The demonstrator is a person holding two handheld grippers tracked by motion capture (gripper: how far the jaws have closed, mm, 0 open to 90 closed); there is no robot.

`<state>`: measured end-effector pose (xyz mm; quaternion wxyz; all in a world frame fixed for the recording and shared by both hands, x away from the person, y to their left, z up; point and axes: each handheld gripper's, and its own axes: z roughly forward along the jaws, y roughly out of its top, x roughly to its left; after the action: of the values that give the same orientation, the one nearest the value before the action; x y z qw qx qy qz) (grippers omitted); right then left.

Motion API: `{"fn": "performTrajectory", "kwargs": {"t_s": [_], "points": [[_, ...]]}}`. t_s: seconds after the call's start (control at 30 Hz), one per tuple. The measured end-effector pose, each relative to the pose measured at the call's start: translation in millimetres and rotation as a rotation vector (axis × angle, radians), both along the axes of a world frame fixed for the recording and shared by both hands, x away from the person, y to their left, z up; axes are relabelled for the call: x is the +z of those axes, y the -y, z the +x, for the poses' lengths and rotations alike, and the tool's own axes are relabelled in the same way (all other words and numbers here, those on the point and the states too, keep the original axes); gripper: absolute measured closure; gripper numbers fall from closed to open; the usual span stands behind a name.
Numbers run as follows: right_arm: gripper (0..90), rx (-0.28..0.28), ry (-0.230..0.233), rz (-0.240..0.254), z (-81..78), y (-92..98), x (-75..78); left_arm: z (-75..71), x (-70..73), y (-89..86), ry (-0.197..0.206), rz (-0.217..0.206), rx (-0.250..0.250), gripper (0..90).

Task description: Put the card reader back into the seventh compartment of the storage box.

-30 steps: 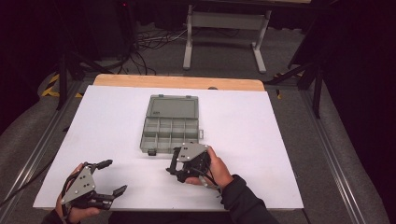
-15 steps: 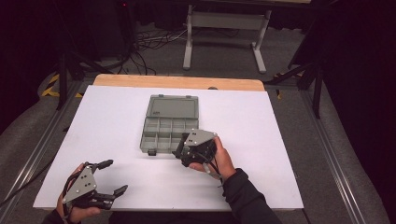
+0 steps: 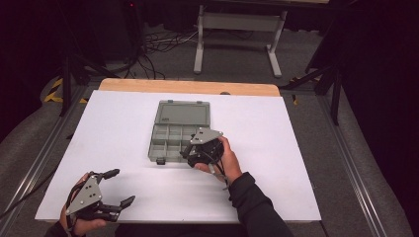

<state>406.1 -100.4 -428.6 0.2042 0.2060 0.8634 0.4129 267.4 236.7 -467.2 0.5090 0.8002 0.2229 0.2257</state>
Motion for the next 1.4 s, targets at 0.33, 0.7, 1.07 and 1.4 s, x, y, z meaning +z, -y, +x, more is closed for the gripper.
{"fn": "performTrajectory", "kwargs": {"t_s": [0.33,0.7,1.07,1.4], "points": [[30.5,-0.032,-0.028,0.012,8.4,-3.5,-4.6,0.3,-0.4,0.1,-0.004,0.004,-0.002,8.1],[29.2,-0.042,-0.025,0.029,7.2,-3.8,-4.0,0.1,-0.4,0.1,-0.004,0.003,-0.001,8.2],[27.9,-0.055,0.065,0.068,-5.3,7.4,14.2,1.0,-0.2,-0.9,0.002,0.009,0.004,8.3],[25.3,-0.065,0.137,0.094,-16.7,18.1,28.9,2.2,-0.9,-0.7,-0.001,0.004,0.006,8.3]]}}
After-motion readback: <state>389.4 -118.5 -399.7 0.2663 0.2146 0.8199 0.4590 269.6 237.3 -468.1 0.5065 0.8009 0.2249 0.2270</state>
